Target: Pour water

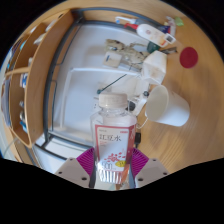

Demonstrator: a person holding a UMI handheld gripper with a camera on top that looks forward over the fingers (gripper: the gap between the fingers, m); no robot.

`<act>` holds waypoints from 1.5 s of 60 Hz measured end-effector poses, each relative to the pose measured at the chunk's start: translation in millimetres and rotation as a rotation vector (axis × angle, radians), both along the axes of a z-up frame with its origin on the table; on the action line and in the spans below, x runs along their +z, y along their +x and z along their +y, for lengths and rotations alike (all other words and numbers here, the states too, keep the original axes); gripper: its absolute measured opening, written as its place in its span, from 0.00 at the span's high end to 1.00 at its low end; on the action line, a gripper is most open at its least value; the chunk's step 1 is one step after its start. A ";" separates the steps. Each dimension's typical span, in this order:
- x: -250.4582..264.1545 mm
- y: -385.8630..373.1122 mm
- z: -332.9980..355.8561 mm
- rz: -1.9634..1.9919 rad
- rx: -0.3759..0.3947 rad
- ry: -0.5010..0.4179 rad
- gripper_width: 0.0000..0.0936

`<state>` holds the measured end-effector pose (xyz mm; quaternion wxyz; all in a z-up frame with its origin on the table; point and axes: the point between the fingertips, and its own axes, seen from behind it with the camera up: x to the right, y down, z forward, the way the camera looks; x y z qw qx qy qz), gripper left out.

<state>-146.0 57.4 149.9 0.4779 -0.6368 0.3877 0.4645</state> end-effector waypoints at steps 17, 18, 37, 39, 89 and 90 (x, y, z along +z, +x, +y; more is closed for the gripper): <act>11.8 21.4 31.0 0.374 -0.087 -0.032 0.50; 12.3 21.0 32.5 0.401 -0.085 -0.036 0.49; 19.3 26.6 45.4 0.645 -0.120 -0.080 0.49; 19.6 26.6 46.1 0.659 -0.124 -0.081 0.49; 92.2 243.5 25.6 -1.292 -0.144 -0.032 0.49; 84.1 251.3 25.2 -1.318 -0.144 -0.049 0.49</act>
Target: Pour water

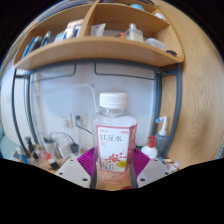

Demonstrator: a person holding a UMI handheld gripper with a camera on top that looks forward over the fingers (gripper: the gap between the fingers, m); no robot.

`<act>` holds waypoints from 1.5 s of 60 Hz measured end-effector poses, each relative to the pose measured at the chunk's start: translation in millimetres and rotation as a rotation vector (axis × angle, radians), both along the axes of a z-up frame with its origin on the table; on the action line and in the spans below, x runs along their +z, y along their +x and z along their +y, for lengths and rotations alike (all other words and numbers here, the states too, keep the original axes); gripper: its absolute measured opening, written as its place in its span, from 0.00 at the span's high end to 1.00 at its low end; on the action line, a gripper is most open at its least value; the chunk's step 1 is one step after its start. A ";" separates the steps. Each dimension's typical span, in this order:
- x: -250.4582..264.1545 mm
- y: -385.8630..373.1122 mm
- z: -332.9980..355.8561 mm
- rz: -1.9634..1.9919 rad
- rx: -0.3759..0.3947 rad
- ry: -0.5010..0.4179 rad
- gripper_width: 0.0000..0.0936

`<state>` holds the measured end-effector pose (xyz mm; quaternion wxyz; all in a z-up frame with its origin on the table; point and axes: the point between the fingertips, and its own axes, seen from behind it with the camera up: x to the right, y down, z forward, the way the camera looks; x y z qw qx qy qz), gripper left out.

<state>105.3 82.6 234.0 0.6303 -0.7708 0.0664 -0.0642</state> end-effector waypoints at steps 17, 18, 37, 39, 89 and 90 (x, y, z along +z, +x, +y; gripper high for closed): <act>-109.8 68.6 4.9 -0.030 -0.059 -0.083 0.49; -114.3 69.7 6.1 -0.027 -0.064 -0.083 0.49; -166.1 61.6 2.7 0.028 -0.018 -0.064 0.47; -165.1 61.6 2.9 0.023 -0.018 -0.051 0.47; -126.2 57.1 -176.3 0.094 -0.022 -0.408 0.09; -120.3 58.4 -182.6 0.091 -0.017 -0.410 0.09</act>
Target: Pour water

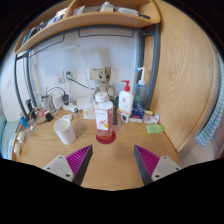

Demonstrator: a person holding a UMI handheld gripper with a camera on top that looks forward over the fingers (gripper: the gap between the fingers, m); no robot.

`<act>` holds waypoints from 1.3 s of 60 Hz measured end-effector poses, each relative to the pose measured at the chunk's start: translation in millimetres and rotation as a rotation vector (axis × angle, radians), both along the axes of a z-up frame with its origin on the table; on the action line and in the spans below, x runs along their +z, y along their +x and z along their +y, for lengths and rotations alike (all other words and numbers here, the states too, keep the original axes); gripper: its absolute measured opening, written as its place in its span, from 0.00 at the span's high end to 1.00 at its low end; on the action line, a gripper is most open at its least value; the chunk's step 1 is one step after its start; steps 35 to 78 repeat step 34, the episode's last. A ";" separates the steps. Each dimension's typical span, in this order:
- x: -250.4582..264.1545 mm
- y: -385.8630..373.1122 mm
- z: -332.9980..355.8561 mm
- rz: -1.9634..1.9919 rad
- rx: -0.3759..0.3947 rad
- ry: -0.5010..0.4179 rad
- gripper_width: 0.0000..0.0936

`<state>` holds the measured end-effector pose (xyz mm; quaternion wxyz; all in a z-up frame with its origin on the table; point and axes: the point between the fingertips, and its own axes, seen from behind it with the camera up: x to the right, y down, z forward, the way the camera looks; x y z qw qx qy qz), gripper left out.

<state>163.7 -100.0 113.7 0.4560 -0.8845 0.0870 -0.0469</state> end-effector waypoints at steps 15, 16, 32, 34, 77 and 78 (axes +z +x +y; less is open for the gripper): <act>65.1 47.4 -54.5 -0.106 0.025 0.001 0.09; 69.4 47.6 -57.1 -0.101 0.027 0.007 0.09; 111.1 45.5 -67.7 -0.019 0.066 0.087 0.09; 111.6 44.4 -68.3 -0.025 0.077 0.086 0.09; 111.6 44.4 -68.3 -0.025 0.077 0.086 0.09; 111.6 44.4 -68.3 -0.025 0.077 0.086 0.09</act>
